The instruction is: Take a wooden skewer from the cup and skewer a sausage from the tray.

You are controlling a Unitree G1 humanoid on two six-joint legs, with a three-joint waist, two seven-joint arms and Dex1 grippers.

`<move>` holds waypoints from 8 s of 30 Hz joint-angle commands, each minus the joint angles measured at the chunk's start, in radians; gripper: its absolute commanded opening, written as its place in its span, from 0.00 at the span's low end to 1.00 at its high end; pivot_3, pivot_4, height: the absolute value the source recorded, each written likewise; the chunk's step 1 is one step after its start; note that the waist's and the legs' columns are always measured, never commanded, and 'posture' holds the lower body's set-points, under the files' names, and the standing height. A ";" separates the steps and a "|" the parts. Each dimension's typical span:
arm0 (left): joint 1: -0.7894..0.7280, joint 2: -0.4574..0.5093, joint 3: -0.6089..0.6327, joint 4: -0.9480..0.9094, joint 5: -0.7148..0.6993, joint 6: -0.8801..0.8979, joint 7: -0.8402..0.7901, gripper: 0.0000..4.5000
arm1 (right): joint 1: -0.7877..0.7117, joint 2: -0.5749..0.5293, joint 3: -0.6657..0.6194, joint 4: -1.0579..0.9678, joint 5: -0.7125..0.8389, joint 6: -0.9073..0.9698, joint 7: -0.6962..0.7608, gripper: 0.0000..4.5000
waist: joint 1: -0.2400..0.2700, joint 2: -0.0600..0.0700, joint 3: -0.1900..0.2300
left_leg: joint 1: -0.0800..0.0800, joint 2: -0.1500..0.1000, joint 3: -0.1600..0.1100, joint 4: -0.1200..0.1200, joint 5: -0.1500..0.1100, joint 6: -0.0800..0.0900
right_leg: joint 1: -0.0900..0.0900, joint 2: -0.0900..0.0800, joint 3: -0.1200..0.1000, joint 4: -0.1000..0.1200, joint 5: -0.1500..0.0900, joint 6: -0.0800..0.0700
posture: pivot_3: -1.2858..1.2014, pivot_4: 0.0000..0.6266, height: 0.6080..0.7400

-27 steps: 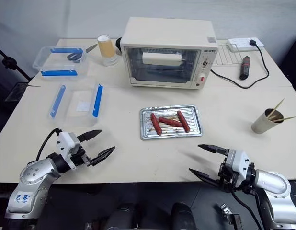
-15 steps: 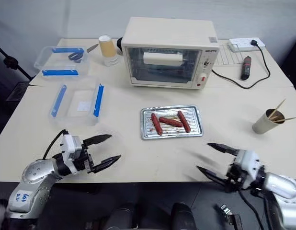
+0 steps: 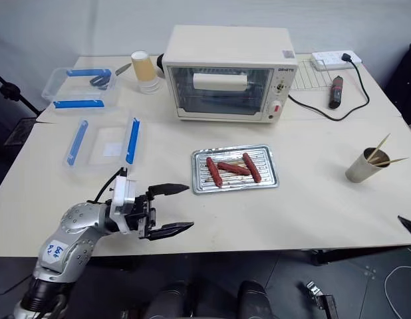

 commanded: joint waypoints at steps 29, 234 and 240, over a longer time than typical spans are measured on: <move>0.096 0.007 0.043 -0.160 -0.046 0.071 0.149 1.00 | -1.120 -0.146 0.928 0.488 -0.575 0.156 0.016 0.67 | 0.010 0.004 0.001 | -0.005 -0.001 0.004 0.002 0.000 -0.001 | -0.002 0.000 -0.003 -0.002 0.000 0.000 | 0.52 0.24 1.00; 0.194 -0.011 0.230 -0.118 -0.097 0.015 0.248 0.00 | -1.112 0.442 1.094 -0.006 -0.434 0.614 -0.265 0.44 | -0.011 0.000 0.000 | -0.006 -0.001 -0.002 0.001 0.000 -0.001 | -0.003 0.000 -0.004 0.001 0.001 0.001 | 0.52 0.24 1.00; 0.191 -0.007 0.234 -0.118 -0.098 0.012 0.248 0.00 | -1.148 0.464 1.111 0.073 -0.442 0.556 -0.194 0.44 | -0.009 0.000 0.000 | -0.006 -0.001 -0.002 0.001 0.000 -0.001 | -0.003 0.000 -0.004 0.002 0.001 0.001 | 0.52 0.24 1.00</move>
